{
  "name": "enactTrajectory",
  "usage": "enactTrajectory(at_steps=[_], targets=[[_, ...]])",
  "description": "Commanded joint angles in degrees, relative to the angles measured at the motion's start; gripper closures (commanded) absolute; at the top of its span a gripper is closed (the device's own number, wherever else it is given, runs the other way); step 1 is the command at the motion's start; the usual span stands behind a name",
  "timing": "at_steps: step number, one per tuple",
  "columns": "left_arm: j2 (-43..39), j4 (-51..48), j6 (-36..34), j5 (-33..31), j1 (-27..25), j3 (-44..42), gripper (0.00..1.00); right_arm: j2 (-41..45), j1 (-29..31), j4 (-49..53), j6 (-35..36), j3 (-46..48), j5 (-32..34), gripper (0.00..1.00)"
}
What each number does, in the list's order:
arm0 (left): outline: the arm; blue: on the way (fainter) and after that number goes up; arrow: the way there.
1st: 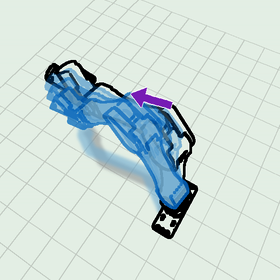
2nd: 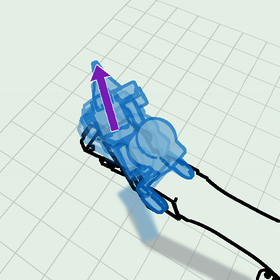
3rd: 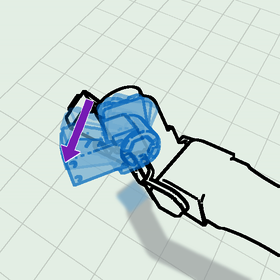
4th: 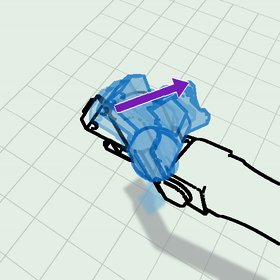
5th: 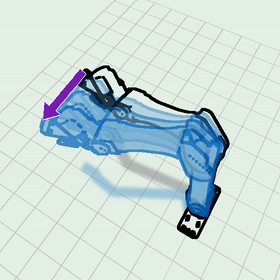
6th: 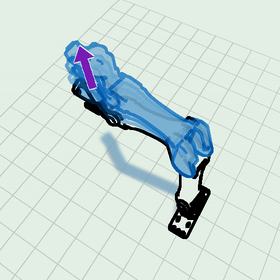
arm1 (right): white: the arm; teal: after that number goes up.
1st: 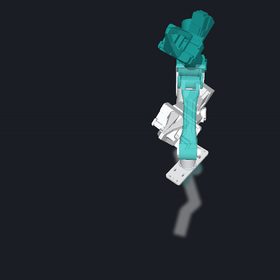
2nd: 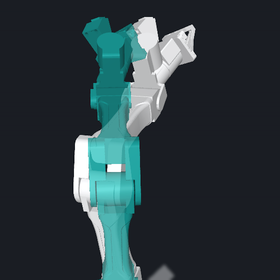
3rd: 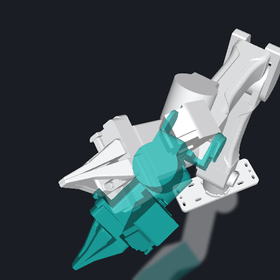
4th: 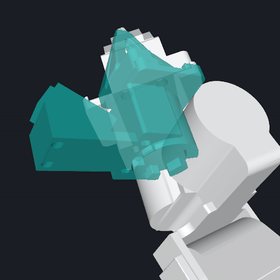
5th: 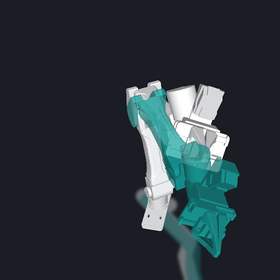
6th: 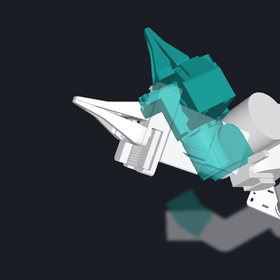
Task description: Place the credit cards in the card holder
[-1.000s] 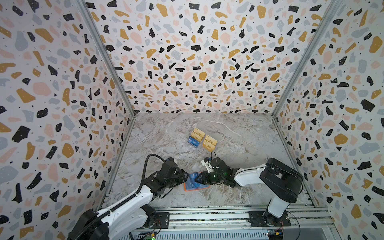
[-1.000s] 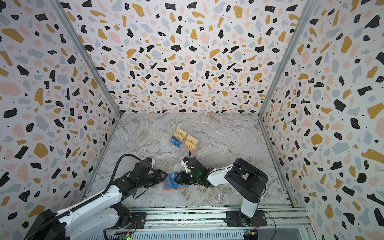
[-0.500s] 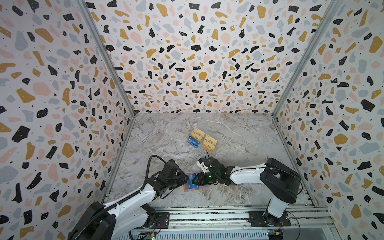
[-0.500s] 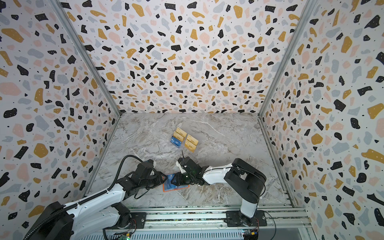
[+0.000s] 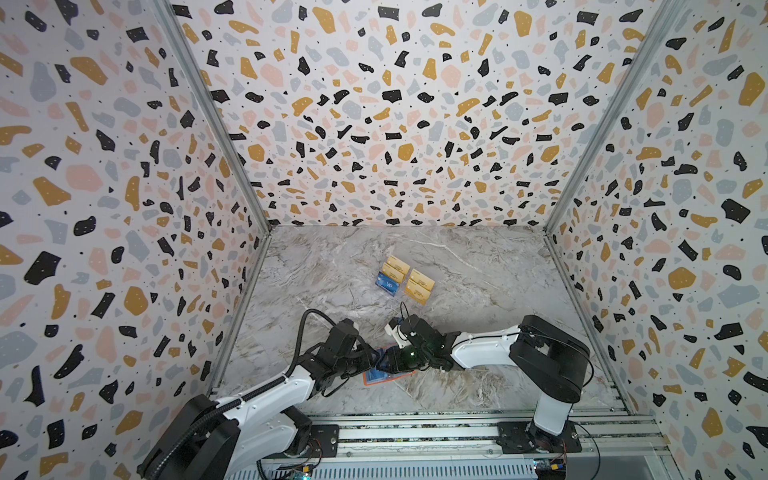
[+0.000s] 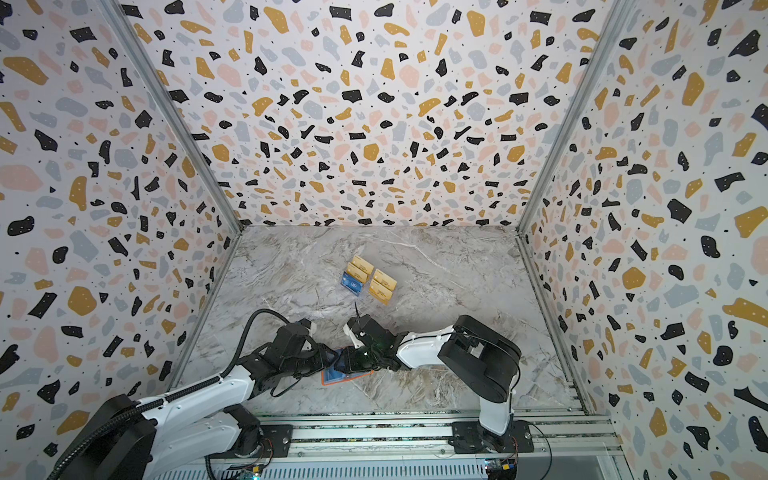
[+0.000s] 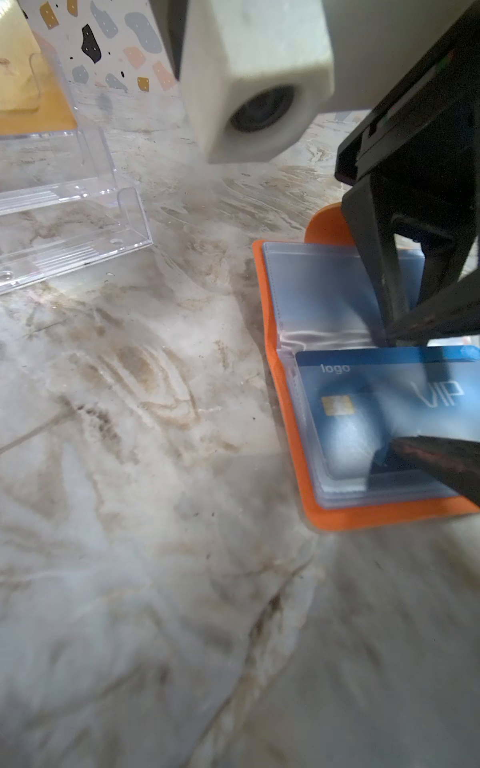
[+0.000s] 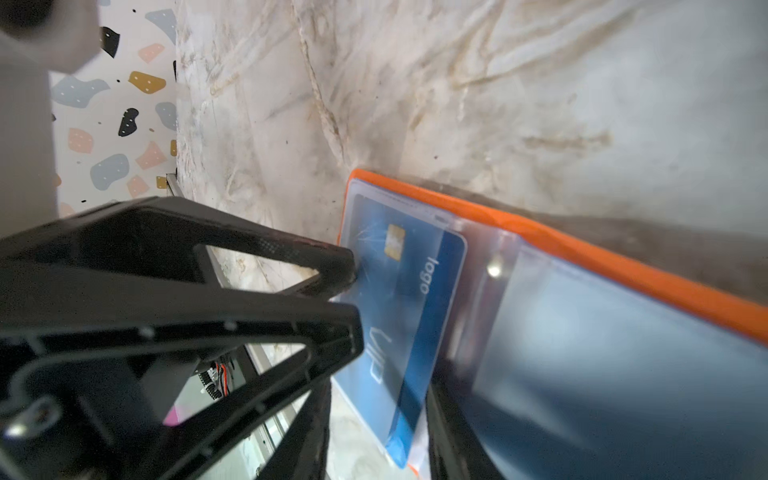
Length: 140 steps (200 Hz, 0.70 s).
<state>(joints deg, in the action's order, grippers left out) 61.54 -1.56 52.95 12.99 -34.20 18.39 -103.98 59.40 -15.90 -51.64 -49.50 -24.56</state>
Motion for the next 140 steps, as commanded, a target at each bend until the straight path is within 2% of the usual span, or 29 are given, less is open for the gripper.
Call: enactTrajectory(at_steps=[1, 16, 49, 83, 140], targets=[[-1.9, -5.9, -1.9, -4.8, 0.2, 1.2, 0.61, 0.0, 0.5, 1.0, -0.6, -0.9, 1.2, 0.61], [-5.0, -9.1, -3.4, -9.0, 0.3, 1.8, 0.59, 0.3, 0.5, 1.0, -0.6, -0.2, 1.7, 0.62], [-6.3, -11.1, -3.5, -10.1, 0.6, 1.4, 0.52, 0.7, 0.5, 1.0, -0.5, 0.0, 2.1, 0.62], [-2.5, -6.8, -3.8, -5.4, 0.7, 0.2, 0.5, 0.7, 0.6, 1.0, -0.3, -0.4, 1.9, 0.62], [1.8, -1.2, -4.8, 0.0, 0.6, 0.9, 0.56, 0.6, 1.2, 0.5, -0.5, -0.5, 1.9, 0.62]])
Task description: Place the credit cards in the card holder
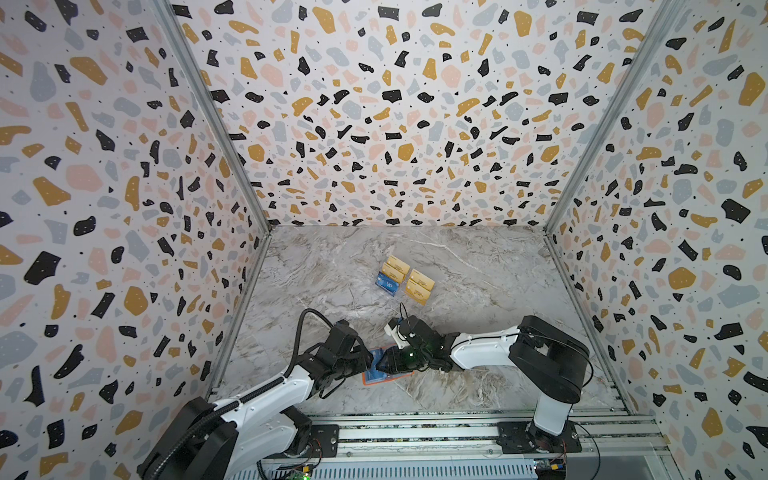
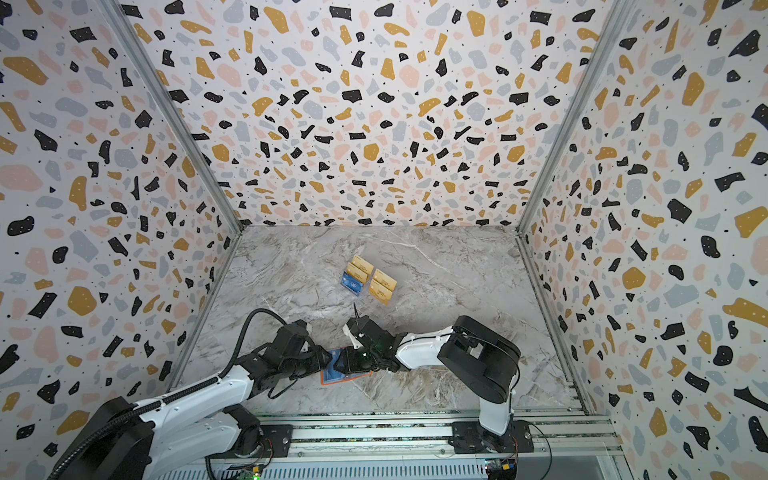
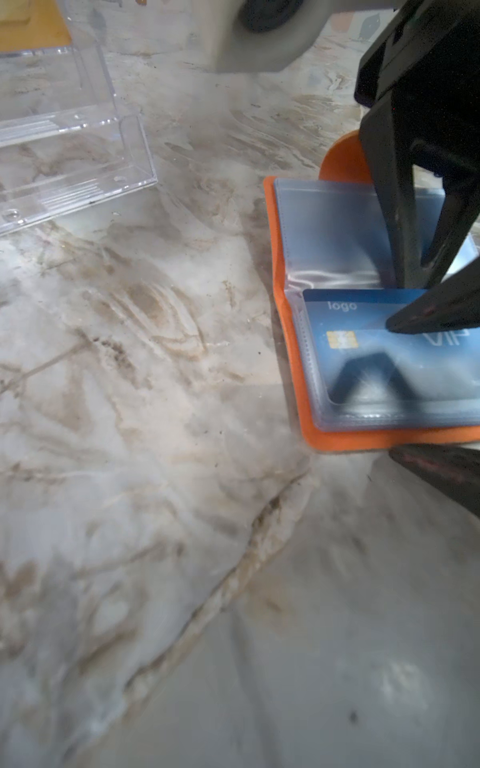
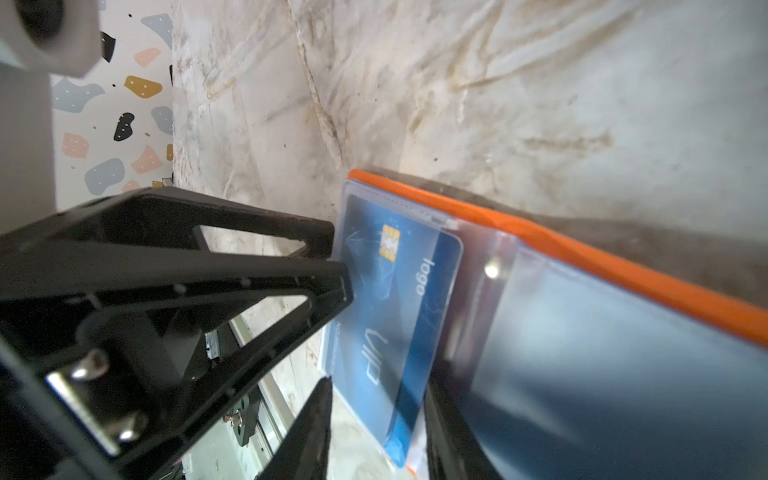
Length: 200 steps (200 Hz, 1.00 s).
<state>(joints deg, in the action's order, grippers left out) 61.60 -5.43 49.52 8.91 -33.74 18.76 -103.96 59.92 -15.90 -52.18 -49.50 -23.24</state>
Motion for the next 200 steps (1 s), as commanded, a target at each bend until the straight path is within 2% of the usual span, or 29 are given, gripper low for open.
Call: enactTrajectory(at_steps=[1, 50, 152, 192, 198, 200], targets=[[1.8, 2.7, -1.3, 4.2, 0.2, 0.6, 0.56, 0.6, 0.7, 0.5, 0.0, -0.6, 0.6, 0.62], [1.9, 3.0, -1.7, 6.2, 0.2, 1.4, 0.57, -0.9, 1.4, 2.0, 1.2, -3.5, 0.9, 0.62], [0.9, 1.1, -1.4, 4.1, 0.2, 1.1, 0.57, 0.6, 1.4, 8.0, 5.8, -5.4, 2.9, 0.6], [0.1, -2.9, -2.1, 0.5, 0.2, 2.8, 0.54, 5.7, 1.3, 12.5, 7.2, -3.6, 7.2, 0.47], [-0.3, -4.3, -2.4, -0.5, 0.2, 3.3, 0.53, 6.9, 1.2, 12.8, 7.3, -3.2, 7.9, 0.27], [-0.4, -4.7, -2.4, -0.8, 0.2, 3.6, 0.53, 7.3, 1.2, 12.8, 7.3, -3.0, 8.0, 0.24]])
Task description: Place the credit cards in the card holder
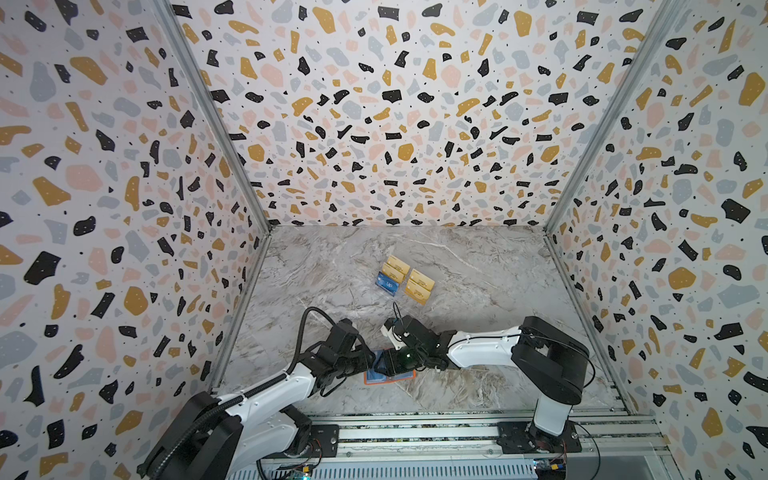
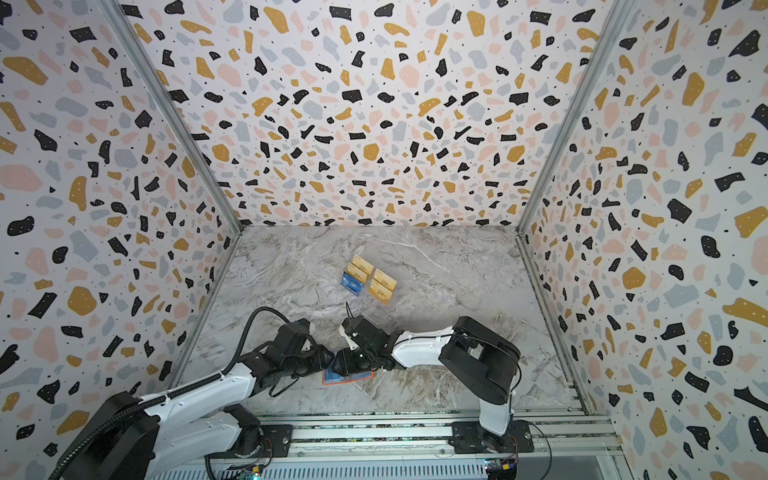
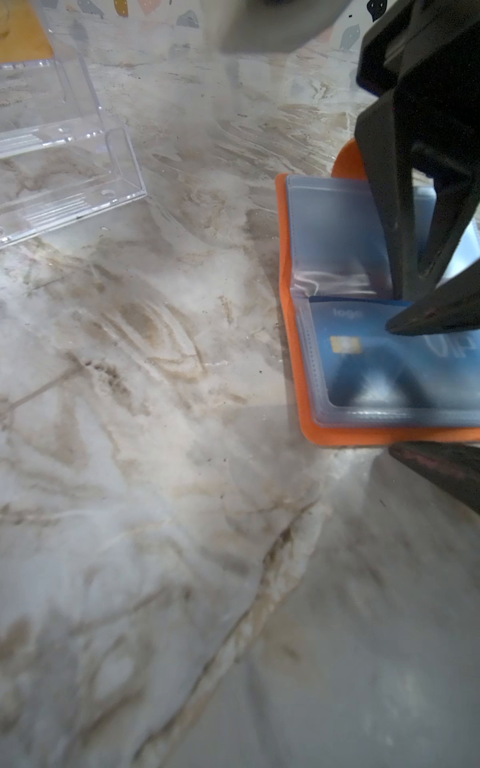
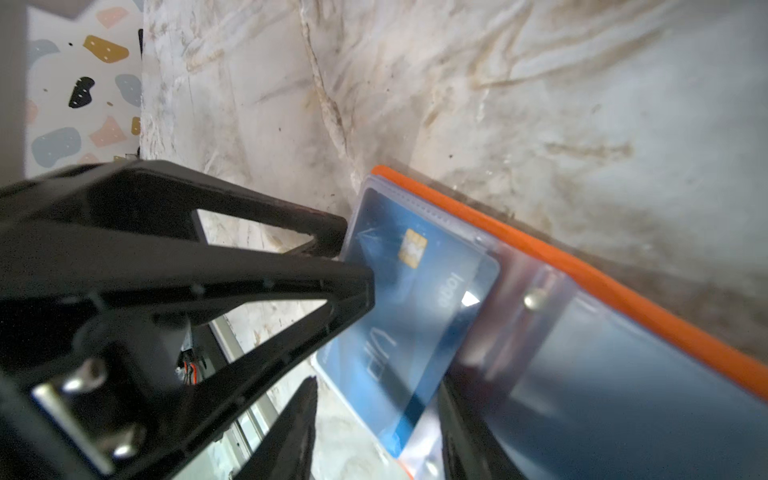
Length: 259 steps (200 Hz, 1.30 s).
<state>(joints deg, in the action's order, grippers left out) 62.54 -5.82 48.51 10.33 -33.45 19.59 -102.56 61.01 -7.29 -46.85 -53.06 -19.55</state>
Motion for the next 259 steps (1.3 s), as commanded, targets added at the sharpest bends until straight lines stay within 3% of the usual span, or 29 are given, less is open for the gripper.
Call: enactTrajectory(at_steps=[1, 11, 27, 44, 86, 116, 140, 188, 259], targets=[[-1.5, -4.5, -1.5, -2.4, 0.0, 2.8, 0.53, 6.1, 0.1, 4.3, 2.0, 0.7, 4.4, 0.23], [-2.6, -6.0, -1.3, -3.6, 0.0, 3.4, 0.52, 7.5, -0.2, 5.0, 2.4, 1.0, 4.7, 0.22], [-4.0, -6.7, -0.9, -3.8, 0.0, 3.8, 0.52, 8.8, -0.6, 5.8, 3.3, 1.4, 5.0, 0.32], [-4.2, -8.3, -1.5, -3.6, 0.0, 5.2, 0.52, 9.4, -1.2, 6.0, 4.1, 1.6, 4.8, 0.34], [-2.7, -9.9, -2.5, -0.1, -0.3, 8.1, 0.53, 11.6, -3.0, 5.2, 5.8, 2.7, 3.2, 0.43], [-1.0, -7.5, -0.1, 2.6, -3.1, 10.0, 0.54, 12.3, -5.5, 5.4, 7.9, 4.7, 2.6, 0.57], [2.0, 0.4, 5.6, 5.2, -6.6, 9.3, 0.55, 12.5, -7.6, 5.4, 9.8, 7.4, 2.4, 0.66], [9.8, 10.5, 10.9, 3.9, -11.7, 10.2, 0.57, 13.4, -9.9, 6.8, 12.3, 11.2, 3.6, 0.71], [15.0, 15.2, 12.1, 4.0, -11.9, 9.2, 0.56, 13.9, -10.0, 6.2, 10.5, 15.2, 4.3, 0.77]])
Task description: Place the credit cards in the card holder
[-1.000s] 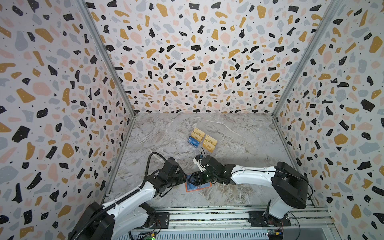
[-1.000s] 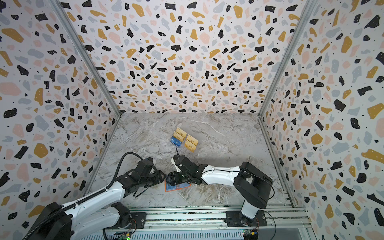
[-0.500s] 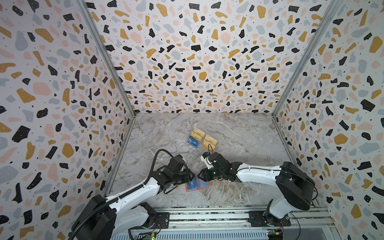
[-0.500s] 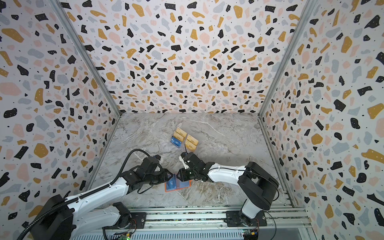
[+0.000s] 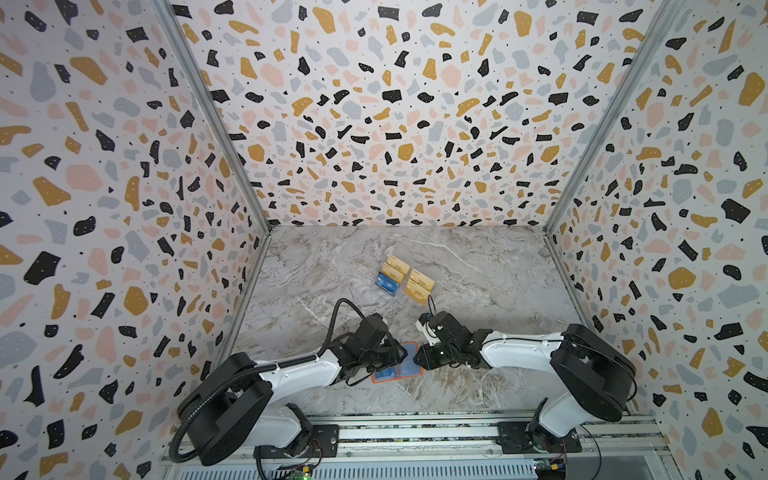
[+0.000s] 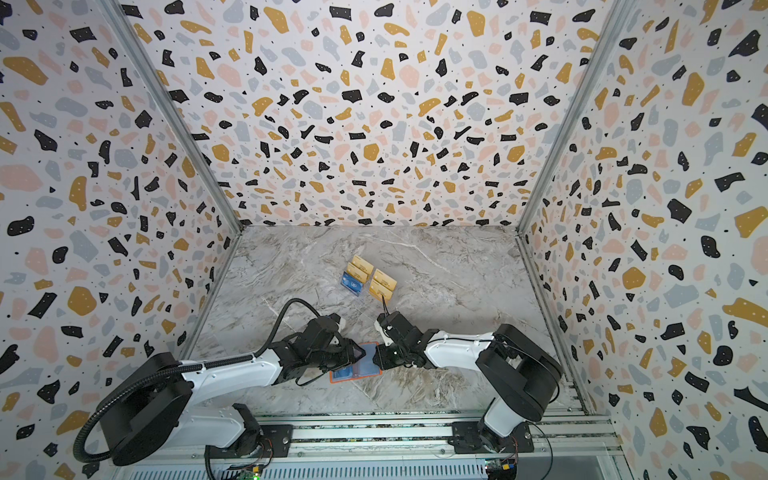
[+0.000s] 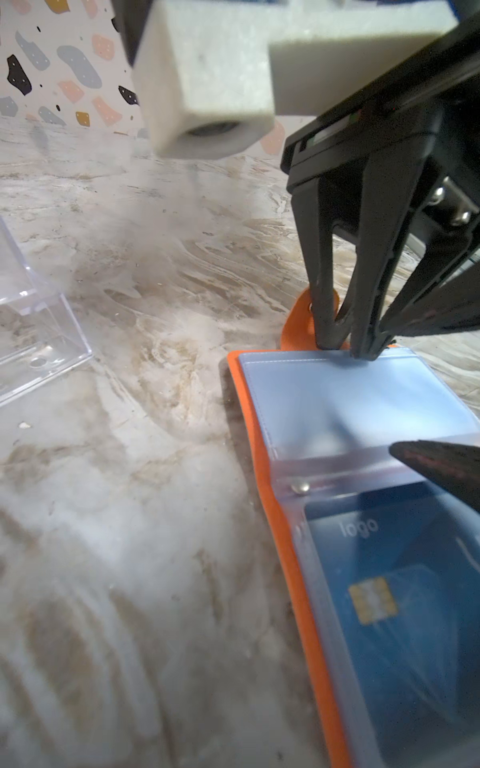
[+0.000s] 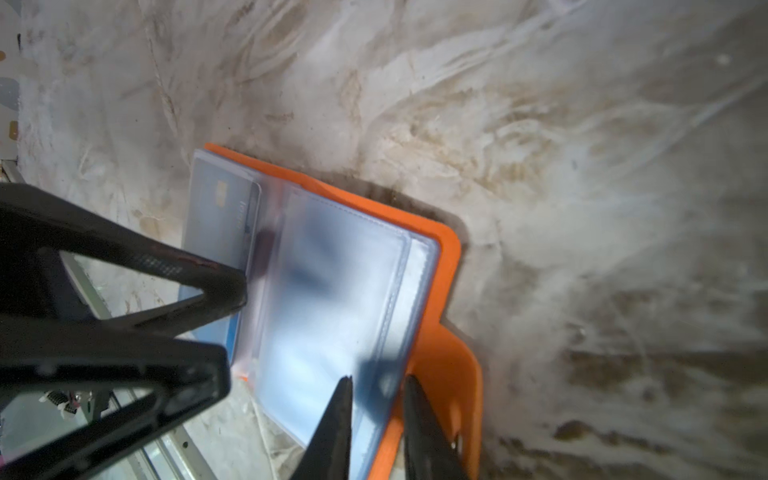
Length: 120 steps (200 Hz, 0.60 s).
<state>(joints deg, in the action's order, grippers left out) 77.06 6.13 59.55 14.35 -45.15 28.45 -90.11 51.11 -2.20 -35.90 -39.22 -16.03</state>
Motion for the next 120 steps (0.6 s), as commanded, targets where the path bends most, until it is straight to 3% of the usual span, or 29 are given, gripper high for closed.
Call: enactTrajectory(at_steps=[1, 120], targets=[[0.5, 3.3, 1.1, 0.0, -0.3, 0.3, 0.56, 1.5, -0.1, 1.1, -0.5, 1.3, 0.8, 0.77], [2.0, 6.1, 1.3, -0.6, 0.6, -3.1, 0.56, 0.1, 0.8, 0.9, -1.9, 1.0, 1.0, 0.81]])
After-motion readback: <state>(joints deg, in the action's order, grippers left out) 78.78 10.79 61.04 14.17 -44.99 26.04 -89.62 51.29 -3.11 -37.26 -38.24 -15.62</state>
